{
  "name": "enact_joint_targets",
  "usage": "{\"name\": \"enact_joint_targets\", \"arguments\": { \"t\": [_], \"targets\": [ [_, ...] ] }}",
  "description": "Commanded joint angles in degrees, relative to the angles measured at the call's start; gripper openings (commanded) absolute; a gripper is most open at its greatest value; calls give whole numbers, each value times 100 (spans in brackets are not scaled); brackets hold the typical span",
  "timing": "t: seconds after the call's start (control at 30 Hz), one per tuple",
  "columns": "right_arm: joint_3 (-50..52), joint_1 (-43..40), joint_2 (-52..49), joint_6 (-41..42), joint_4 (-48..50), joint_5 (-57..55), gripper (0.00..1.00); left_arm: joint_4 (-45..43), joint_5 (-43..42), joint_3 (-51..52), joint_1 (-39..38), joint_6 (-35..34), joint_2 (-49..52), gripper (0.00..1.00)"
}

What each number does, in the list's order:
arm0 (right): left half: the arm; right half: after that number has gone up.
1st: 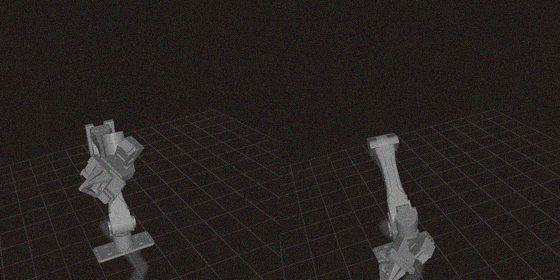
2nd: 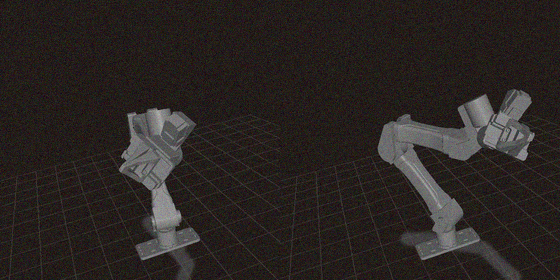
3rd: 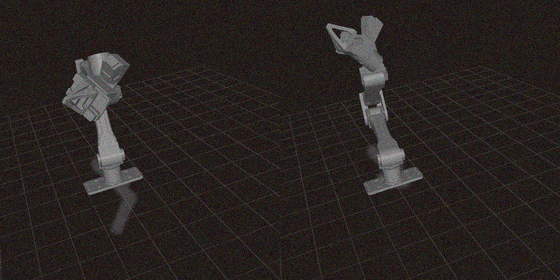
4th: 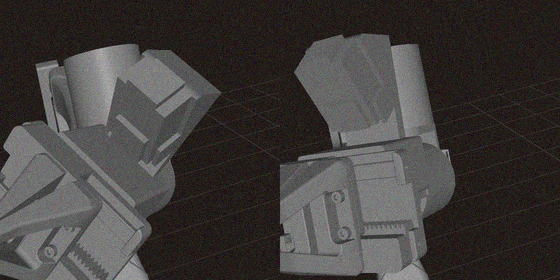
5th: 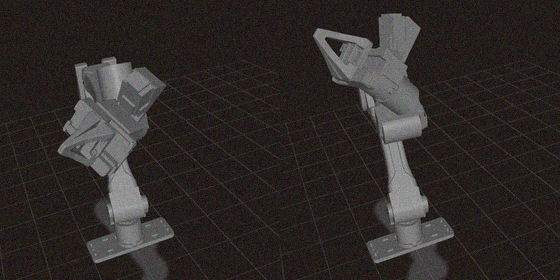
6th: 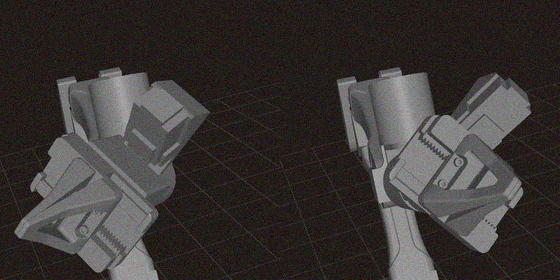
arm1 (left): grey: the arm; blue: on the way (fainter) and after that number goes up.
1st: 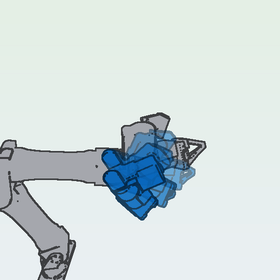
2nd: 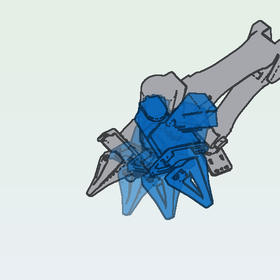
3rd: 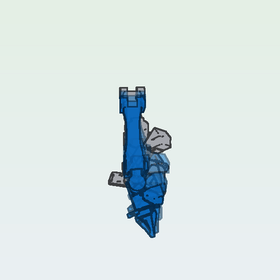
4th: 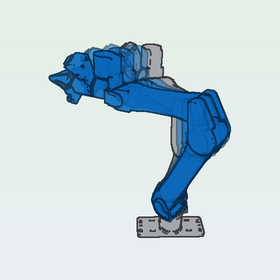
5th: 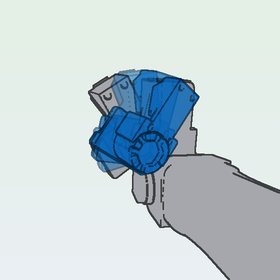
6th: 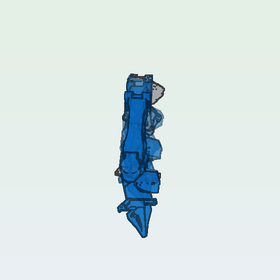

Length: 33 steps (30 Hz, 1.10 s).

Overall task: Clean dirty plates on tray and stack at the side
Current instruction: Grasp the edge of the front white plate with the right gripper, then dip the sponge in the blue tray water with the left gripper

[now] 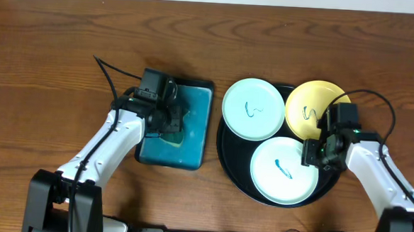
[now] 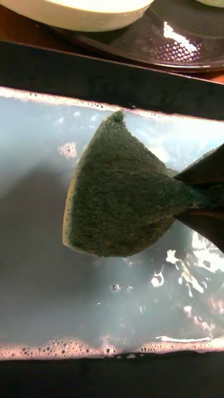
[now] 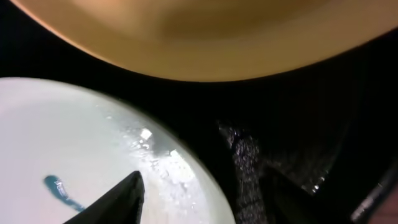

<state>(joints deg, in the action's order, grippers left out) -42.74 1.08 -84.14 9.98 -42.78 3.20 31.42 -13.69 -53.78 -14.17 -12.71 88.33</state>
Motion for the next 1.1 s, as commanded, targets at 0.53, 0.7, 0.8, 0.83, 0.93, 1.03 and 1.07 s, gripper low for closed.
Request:
{"name": "enact_joint_targets", "arguments": {
  "t": [0.53,0.7,0.8,0.83,0.93,1.03,1.07],
  "targets": [
    [55,44,-717,-44,-31,632,1,4,-138,15,-15,-70,-35,7],
    [55,48,-717,-44,-94,632,1,4,-138,15,-15,-70,-35,7],
    [55,46,-717,-44,-87,629,1,4,-138,15,-15,-70,-35,8],
    [55,48,-717,-44,-76,629,1,2,-138,15,-15,-70,-35,7],
    [55,48,-717,-44,-59,629,1,-7,-138,15,-15,-70,-37,8],
    [55,48,-717,-44,-48,629,1,-120,-138,13,-13,-31,-68,7],
    [55,48,-717,-44,-48,629,1,-223,-138,13,-13,46,-120,7]
  ]
}}
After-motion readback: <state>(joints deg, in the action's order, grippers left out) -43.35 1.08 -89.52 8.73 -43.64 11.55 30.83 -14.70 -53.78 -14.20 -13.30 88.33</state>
